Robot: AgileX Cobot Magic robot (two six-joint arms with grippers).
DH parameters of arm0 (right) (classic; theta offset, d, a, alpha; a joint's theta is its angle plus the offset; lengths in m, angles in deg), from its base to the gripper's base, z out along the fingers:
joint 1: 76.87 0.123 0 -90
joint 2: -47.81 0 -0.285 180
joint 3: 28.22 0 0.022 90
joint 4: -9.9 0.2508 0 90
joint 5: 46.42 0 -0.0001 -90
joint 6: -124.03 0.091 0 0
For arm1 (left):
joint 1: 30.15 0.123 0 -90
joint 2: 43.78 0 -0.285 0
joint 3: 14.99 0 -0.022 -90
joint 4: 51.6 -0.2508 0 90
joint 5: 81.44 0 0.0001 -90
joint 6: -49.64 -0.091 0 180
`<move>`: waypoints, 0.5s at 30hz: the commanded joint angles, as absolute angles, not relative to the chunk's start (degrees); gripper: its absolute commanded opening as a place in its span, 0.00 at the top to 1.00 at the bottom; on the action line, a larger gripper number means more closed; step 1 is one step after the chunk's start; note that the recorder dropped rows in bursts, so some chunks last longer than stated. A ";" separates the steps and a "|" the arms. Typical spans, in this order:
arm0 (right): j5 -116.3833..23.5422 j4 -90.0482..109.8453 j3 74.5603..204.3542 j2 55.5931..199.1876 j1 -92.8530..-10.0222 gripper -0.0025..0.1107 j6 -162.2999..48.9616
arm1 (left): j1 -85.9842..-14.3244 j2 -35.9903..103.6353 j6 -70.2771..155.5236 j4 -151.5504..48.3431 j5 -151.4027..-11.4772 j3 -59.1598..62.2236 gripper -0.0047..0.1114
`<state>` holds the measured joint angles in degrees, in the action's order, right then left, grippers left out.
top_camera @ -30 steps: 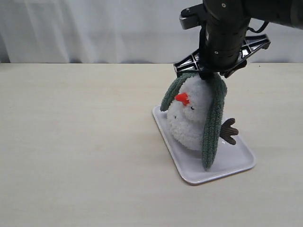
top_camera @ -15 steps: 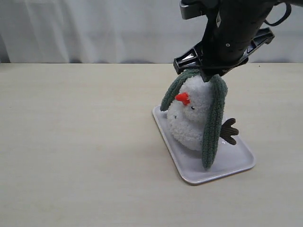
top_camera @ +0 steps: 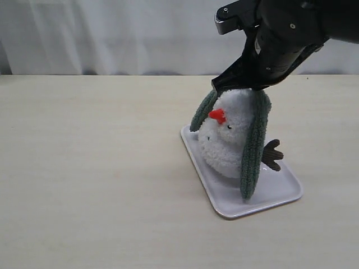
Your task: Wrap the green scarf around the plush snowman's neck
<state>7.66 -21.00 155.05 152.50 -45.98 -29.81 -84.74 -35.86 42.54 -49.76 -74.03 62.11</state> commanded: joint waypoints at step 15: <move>12.52 -30.46 154.81 156.03 -46.16 0.94 -19.94 | -84.86 -35.99 42.55 -49.00 -75.83 62.22 0.96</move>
<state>11.11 -29.40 155.05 154.76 -45.98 -20.55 -84.74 -35.86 42.54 -49.76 -74.03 62.11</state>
